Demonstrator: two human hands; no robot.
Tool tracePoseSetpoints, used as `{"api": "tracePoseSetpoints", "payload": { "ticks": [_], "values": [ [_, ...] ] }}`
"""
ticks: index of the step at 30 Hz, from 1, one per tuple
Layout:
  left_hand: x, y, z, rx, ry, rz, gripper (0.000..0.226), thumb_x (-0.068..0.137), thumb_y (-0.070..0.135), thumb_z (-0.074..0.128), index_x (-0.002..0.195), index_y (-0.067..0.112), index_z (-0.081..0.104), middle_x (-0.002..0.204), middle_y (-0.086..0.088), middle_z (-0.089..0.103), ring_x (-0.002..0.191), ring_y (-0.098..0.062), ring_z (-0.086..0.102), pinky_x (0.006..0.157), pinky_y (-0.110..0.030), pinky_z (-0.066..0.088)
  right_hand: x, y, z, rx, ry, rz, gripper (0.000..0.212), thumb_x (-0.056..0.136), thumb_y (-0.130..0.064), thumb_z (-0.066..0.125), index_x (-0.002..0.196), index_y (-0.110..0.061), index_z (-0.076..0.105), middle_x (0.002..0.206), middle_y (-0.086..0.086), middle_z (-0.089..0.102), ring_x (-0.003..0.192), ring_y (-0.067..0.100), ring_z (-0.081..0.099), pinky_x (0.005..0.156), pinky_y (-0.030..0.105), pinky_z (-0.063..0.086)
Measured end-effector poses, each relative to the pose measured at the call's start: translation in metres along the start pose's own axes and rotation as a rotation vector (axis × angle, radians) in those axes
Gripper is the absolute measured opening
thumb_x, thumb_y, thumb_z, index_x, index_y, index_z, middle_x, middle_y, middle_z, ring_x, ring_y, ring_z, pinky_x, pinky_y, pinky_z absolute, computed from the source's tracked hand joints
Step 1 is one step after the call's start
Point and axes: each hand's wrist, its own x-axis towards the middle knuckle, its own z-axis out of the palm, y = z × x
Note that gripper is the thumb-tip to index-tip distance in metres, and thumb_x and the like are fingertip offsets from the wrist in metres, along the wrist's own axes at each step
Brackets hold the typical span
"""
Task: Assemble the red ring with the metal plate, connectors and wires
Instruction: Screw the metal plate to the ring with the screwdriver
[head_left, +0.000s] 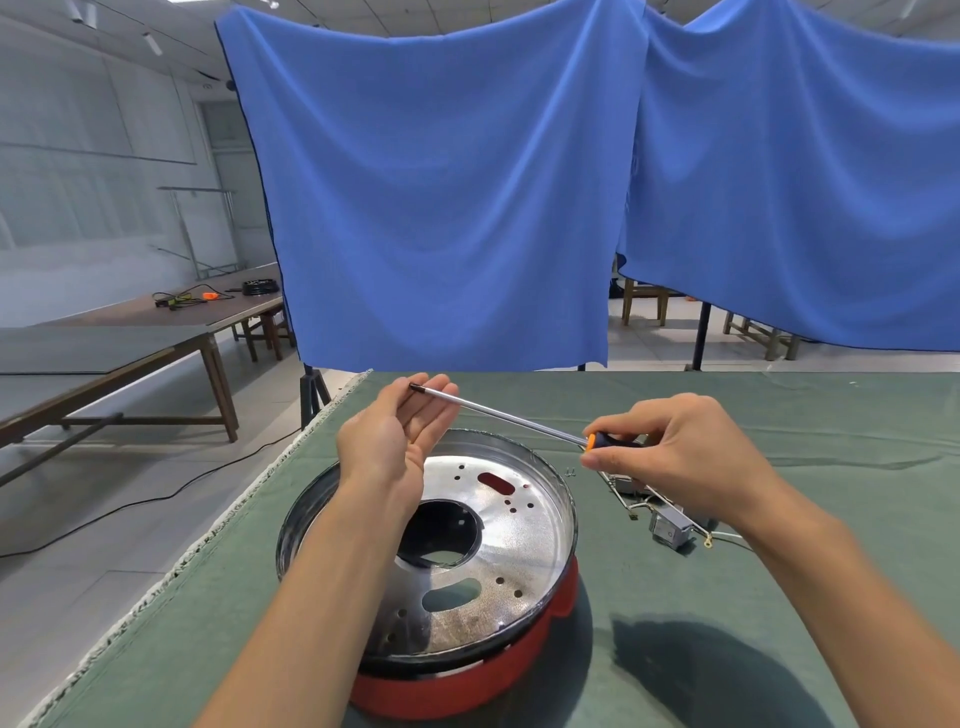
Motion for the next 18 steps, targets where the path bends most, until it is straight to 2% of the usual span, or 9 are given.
{"api": "tracePoseSetpoints", "payload": {
  "ticks": [2, 4, 7, 9, 10, 12, 15, 17, 18],
  "values": [
    [0.0, -0.002, 0.001, 0.049, -0.004, 0.05, 0.021, 0.098, 0.009, 0.048, 0.092, -0.005, 0.062, 0.082, -0.019, 0.073, 0.076, -0.027, 0.073, 0.058, -0.031, 0.059, 0.0, -0.001, 0.0, 0.032, -0.01, 0.009, 0.01, 0.071, -0.038, 0.077, 0.079, -0.04, 0.072, 0.069, -0.01, 0.068, 0.051, 0.018, 0.059, 0.054, 0.031, 0.051],
    [0.0, -0.004, 0.003, 0.082, -0.007, 0.101, 0.023, 0.099, 0.01, 0.046, 0.092, -0.005, 0.062, 0.079, -0.017, 0.073, 0.075, -0.026, 0.073, 0.057, -0.03, 0.058, 0.0, -0.003, 0.001, 0.082, -0.04, 0.029, 0.006, 0.072, -0.038, 0.076, 0.077, -0.035, 0.073, 0.066, -0.002, 0.067, 0.044, 0.012, 0.054, 0.048, 0.024, 0.047],
    [-0.001, -0.004, 0.005, 0.106, -0.012, 0.151, 0.026, 0.1, 0.013, 0.044, 0.09, -0.003, 0.062, 0.076, -0.015, 0.074, 0.073, -0.025, 0.073, 0.057, -0.029, 0.058, -0.001, -0.008, 0.001, 0.159, -0.115, 0.078, 0.01, 0.075, -0.037, 0.074, 0.074, -0.028, 0.076, 0.069, 0.017, 0.066, 0.045, 0.013, 0.056, 0.052, 0.033, 0.051],
    [-0.003, -0.001, 0.007, 0.099, -0.024, 0.155, 0.027, 0.1, 0.015, 0.044, 0.09, -0.002, 0.062, 0.077, -0.015, 0.074, 0.074, -0.025, 0.073, 0.057, -0.03, 0.058, -0.001, -0.012, 0.001, 0.22, -0.139, 0.111, 0.012, 0.076, -0.036, 0.074, 0.076, -0.024, 0.077, 0.072, 0.021, 0.066, 0.046, 0.016, 0.058, 0.054, 0.042, 0.053],
    [-0.004, -0.001, 0.009, 0.096, -0.041, 0.146, 0.027, 0.1, 0.016, 0.045, 0.091, -0.002, 0.062, 0.078, -0.015, 0.074, 0.075, -0.026, 0.073, 0.058, -0.031, 0.058, -0.001, -0.013, 0.002, 0.246, -0.136, 0.121, 0.013, 0.076, -0.034, 0.074, 0.077, -0.022, 0.077, 0.073, 0.021, 0.067, 0.047, 0.018, 0.058, 0.054, 0.042, 0.053],
    [-0.011, -0.005, 0.015, 0.133, -0.108, 0.121, 0.026, 0.1, 0.017, 0.046, 0.093, -0.003, 0.061, 0.08, -0.016, 0.074, 0.076, -0.027, 0.073, 0.059, -0.032, 0.059, -0.001, -0.015, 0.003, 0.284, -0.124, 0.127, 0.012, 0.076, -0.031, 0.075, 0.077, -0.019, 0.078, 0.072, 0.019, 0.067, 0.047, 0.019, 0.059, 0.05, 0.032, 0.051],
    [-0.02, -0.014, 0.024, 0.215, -0.176, 0.109, 0.026, 0.1, 0.015, 0.044, 0.092, -0.004, 0.06, 0.079, -0.017, 0.074, 0.075, -0.027, 0.073, 0.056, -0.031, 0.058, -0.002, -0.018, 0.002, 0.339, -0.143, 0.151, 0.01, 0.075, -0.032, 0.077, 0.076, -0.022, 0.078, 0.067, 0.009, 0.069, 0.051, 0.017, 0.064, 0.048, 0.023, 0.051],
    [-0.021, -0.014, 0.026, 0.219, -0.145, 0.121, 0.026, 0.1, 0.015, 0.046, 0.089, -0.003, 0.06, 0.078, -0.017, 0.074, 0.074, -0.027, 0.073, 0.054, -0.03, 0.058, -0.002, -0.017, 0.0, 0.344, -0.111, 0.18, 0.018, 0.071, -0.042, 0.075, 0.074, -0.025, 0.077, 0.069, -0.002, 0.072, 0.059, 0.009, 0.067, 0.054, 0.016, 0.051],
    [-0.02, -0.013, 0.025, 0.216, -0.113, 0.127, 0.026, 0.099, 0.015, 0.046, 0.088, -0.003, 0.06, 0.077, -0.016, 0.073, 0.072, -0.026, 0.073, 0.053, -0.03, 0.058, -0.002, -0.016, -0.001, 0.293, -0.026, 0.173, 0.02, 0.071, -0.046, 0.074, 0.073, -0.026, 0.076, 0.07, -0.007, 0.072, 0.062, 0.002, 0.065, 0.056, 0.012, 0.048]
  ]
}}
